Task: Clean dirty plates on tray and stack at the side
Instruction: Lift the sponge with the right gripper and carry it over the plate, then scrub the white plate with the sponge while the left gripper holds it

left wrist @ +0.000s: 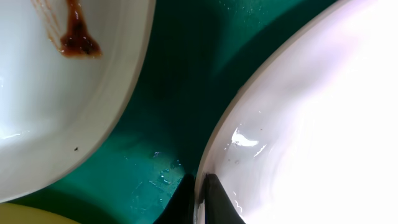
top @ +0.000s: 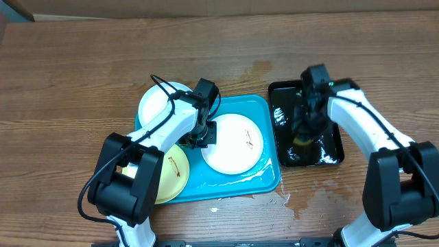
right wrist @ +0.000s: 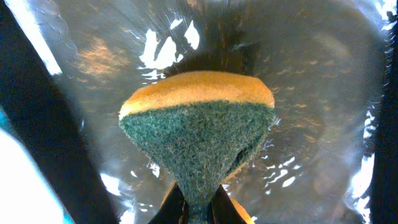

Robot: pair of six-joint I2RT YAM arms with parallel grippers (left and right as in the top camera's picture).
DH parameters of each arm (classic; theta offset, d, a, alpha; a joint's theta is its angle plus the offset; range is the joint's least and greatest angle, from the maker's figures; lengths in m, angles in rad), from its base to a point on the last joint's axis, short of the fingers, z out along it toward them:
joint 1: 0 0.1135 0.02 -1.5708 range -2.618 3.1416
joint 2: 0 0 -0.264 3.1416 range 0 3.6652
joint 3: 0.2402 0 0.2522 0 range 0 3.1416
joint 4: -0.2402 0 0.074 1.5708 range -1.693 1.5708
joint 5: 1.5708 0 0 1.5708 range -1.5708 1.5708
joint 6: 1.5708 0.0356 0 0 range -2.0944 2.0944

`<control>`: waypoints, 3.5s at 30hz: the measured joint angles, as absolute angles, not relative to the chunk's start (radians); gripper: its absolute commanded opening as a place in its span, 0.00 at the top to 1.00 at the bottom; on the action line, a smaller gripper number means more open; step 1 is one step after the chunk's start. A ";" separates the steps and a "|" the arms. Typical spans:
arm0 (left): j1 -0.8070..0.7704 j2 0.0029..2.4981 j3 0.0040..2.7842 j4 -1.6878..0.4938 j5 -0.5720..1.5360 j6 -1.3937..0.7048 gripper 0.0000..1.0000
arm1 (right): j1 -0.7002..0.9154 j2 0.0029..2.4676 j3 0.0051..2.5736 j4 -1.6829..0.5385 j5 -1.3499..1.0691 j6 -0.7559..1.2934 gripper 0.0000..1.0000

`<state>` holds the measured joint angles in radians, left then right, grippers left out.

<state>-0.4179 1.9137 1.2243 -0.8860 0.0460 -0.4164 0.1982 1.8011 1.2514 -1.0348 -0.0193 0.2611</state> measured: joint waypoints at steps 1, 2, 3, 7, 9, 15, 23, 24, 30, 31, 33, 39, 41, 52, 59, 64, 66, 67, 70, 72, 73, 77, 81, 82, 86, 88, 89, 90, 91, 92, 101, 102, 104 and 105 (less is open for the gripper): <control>-0.418 1.914 1.224 -0.886 0.046 -0.416 0.96 | 0.198 1.801 1.286 -1.064 -0.019 0.261 0.96; -0.418 1.914 1.224 -0.886 0.047 -0.416 0.96 | 0.198 1.801 1.319 -1.085 -0.019 0.262 0.96; -0.418 1.914 1.225 -0.886 0.047 -0.416 0.96 | 0.198 1.801 1.342 -1.098 -0.020 0.261 0.96; -0.418 1.913 1.225 -0.886 0.047 -0.416 0.96 | 0.198 1.801 1.361 -1.133 -0.043 0.261 0.96; -0.418 1.913 1.225 -0.886 0.047 -0.416 0.96 | 0.198 1.801 1.361 -1.150 -0.064 0.261 0.96; -0.418 1.913 1.225 -0.886 0.047 -0.416 0.96 | 0.198 1.801 1.361 -1.144 -0.107 0.224 0.96; -0.418 1.913 1.225 -0.871 0.049 -0.412 0.96 | 0.213 1.801 1.361 -1.164 -0.437 -0.005 0.96; -0.418 1.913 1.225 -0.866 0.049 -0.409 0.96 | 0.224 1.801 1.361 -1.166 -0.464 -0.029 0.96; -0.418 1.913 1.225 -0.847 0.052 -0.382 0.96 | 0.340 1.801 1.358 -1.141 -0.490 -0.096 0.96; -0.418 1.913 1.225 -0.846 0.052 -0.382 0.96 | 0.361 1.801 1.355 -1.129 -0.488 -0.100 0.96; -0.418 1.913 1.225 -0.845 0.052 -0.378 0.96 | 0.414 1.801 1.344 -1.101 -0.464 -0.104 0.96; -0.418 1.913 1.225 -0.843 0.052 -0.367 0.96 | 0.551 1.802 1.301 -0.995 -0.306 -0.036 0.96; -0.418 1.913 1.225 -0.843 0.053 -0.367 0.96 | 0.579 1.802 1.280 -0.953 -0.250 -0.002 0.95; -0.418 1.913 1.225 -0.842 0.055 -0.366 0.96 | 0.618 1.802 1.235 -0.879 -0.118 0.054 0.77; -0.418 1.913 1.225 -0.841 0.055 -0.366 0.93 | 0.618 1.802 1.235 -0.862 -0.099 0.056 0.32; -0.418 1.913 1.225 -0.841 0.053 -0.364 0.92 | 0.618 1.802 1.229 -0.865 -0.097 0.059 0.28; -0.418 1.913 1.225 -0.841 0.051 -0.364 0.92 | 0.618 1.802 1.210 -0.847 -0.097 0.060 0.28; -0.418 1.913 1.225 -0.841 0.051 -0.364 0.92 | 0.618 1.802 1.198 -0.838 -0.096 0.059 0.28; -0.418 1.913 1.225 -0.841 0.051 -0.364 0.92 | 0.618 1.802 1.153 -0.798 -0.080 0.058 0.34; -0.418 1.913 1.225 -0.841 0.051 -0.364 0.92 | 0.618 1.802 1.133 -0.780 -0.069 0.052 0.47; -0.418 1.913 1.225 -0.841 0.051 -0.364 0.93 | 0.618 1.802 1.127 -0.778 -0.066 0.050 0.53; -0.418 1.913 1.225 -0.841 0.051 -0.364 0.96 | 0.617 1.802 1.120 -0.792 -0.057 0.048 0.75; -0.418 1.913 1.225 -0.841 0.053 -0.364 0.96 | 0.622 1.802 1.120 -0.801 -0.051 0.053 0.76; -0.418 1.913 1.225 -0.841 0.053 -0.364 0.96 | 0.624 1.802 1.120 -0.802 -0.052 0.052 0.76; -0.418 1.913 1.225 -0.841 0.055 -0.364 0.96 | 0.637 1.802 1.120 -0.804 -0.046 0.052 0.89; -0.418 1.913 1.225 -0.841 0.055 -0.364 0.96 | 0.645 1.802 1.120 -0.804 -0.045 0.056 0.96; -0.418 1.913 1.225 -0.840 0.055 -0.364 0.96 | 0.651 1.802 1.120 -0.804 -0.044 0.055 0.96; -0.418 1.913 1.225 -0.840 0.055 -0.364 0.96 | 0.653 1.802 1.120 -0.804 -0.044 0.051 0.96; -0.418 1.913 1.225 -0.840 0.055 -0.364 0.96 | 0.657 1.802 1.120 -0.804 -0.044 0.052 0.96; -0.418 1.913 1.225 -0.840 0.055 -0.364 0.96 | 0.662 1.802 1.120 -0.804 -0.044 0.054 0.96; -0.418 1.913 1.225 -0.840 0.055 -0.364 0.96 | 0.675 1.802 1.079 -0.748 -0.034 0.070 0.96; -0.418 1.913 1.225 -0.840 0.055 -0.364 0.96 | 0.675 1.800 1.073 -0.740 -0.030 0.074 0.96; -0.418 1.913 1.225 -0.840 0.055 -0.364 0.96 | 0.675 1.798 1.064 -0.728 -0.022 0.082 0.96; -0.418 1.913 1.225 -0.840 0.055 -0.364 0.96 | 0.676 1.796 1.060 -0.724 -0.015 0.086 0.96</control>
<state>-0.4183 1.9133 1.2247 -0.8398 0.0551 -0.3637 0.6762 1.7958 1.0603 -0.7242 -0.0147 0.0860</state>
